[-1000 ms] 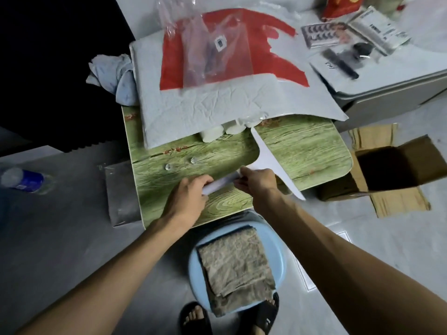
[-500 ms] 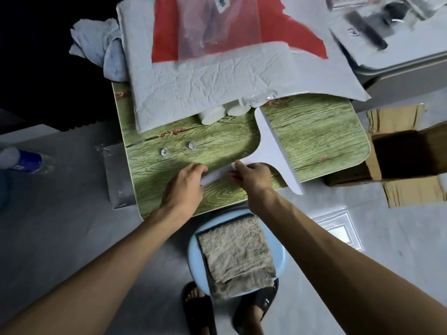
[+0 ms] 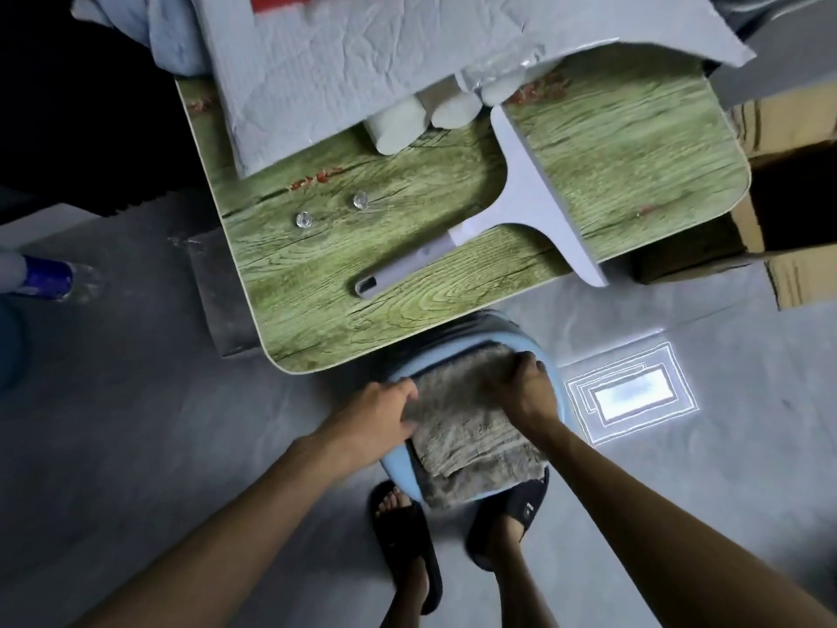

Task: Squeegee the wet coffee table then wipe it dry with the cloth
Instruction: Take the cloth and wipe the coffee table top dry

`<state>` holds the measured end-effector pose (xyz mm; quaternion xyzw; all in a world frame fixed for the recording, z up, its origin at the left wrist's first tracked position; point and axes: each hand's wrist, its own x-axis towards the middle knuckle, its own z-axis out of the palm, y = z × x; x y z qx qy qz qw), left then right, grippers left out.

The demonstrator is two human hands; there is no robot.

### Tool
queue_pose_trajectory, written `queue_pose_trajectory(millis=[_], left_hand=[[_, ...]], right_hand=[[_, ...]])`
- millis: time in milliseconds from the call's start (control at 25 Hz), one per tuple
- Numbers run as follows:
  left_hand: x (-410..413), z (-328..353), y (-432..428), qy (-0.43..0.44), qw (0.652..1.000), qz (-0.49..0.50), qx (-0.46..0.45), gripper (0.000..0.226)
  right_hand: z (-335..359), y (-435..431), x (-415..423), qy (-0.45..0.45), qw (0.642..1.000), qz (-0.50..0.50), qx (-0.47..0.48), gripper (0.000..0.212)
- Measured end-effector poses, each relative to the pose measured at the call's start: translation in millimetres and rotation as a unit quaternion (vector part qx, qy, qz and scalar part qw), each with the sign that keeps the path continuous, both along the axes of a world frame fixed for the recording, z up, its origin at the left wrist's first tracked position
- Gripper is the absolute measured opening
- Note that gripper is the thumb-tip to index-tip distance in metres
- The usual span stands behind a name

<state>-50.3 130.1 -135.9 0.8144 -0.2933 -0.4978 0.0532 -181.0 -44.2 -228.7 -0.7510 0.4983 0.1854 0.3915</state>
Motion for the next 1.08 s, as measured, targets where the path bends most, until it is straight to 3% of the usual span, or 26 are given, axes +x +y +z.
queue_pose_trajectory(millis=[120,240,360,440,600,840,920,1000,1080], left_hand=[[-6,-11,13,0.006,0.999,0.026,0.023,0.036],[-5,3,6,0.013,1.000,0.017,0.006,0.058],[-6,39,-11,0.013,0.999,-0.035,-0.017,0.084],[-9,73,-23,-0.032,0.996,-0.070,-0.045,0.073],[-24,154,-60,-0.122,0.978,-0.099,-0.137,0.039],[-108,315,-168,-0.125,0.937,-0.259,-0.200,0.027],[-159,360,-207,-0.089,0.937,-0.264,-0.210,0.024],[-221,400,-239,-0.046,0.940,-0.264,-0.213,0.025],[-294,432,-266,-0.028,0.945,-0.254,-0.205,0.025]], right_hand=[[-2,10,-1,-0.014,0.999,-0.021,0.043,0.015],[33,17,-9,-0.058,0.995,0.050,0.068,0.030],[95,22,-24,-0.145,0.979,0.129,0.057,0.024],[144,17,-35,-0.204,0.970,0.105,0.086,0.030],[243,-4,-65,-0.294,0.925,-0.126,0.203,0.024],[393,-68,-185,-0.315,0.917,-0.225,0.092,0.015],[430,-86,-241,-0.249,0.937,-0.239,-0.046,0.029],[459,-91,-298,-0.191,0.925,-0.270,-0.186,0.056],[486,-84,-359,-0.217,0.910,-0.298,-0.190,0.068]])
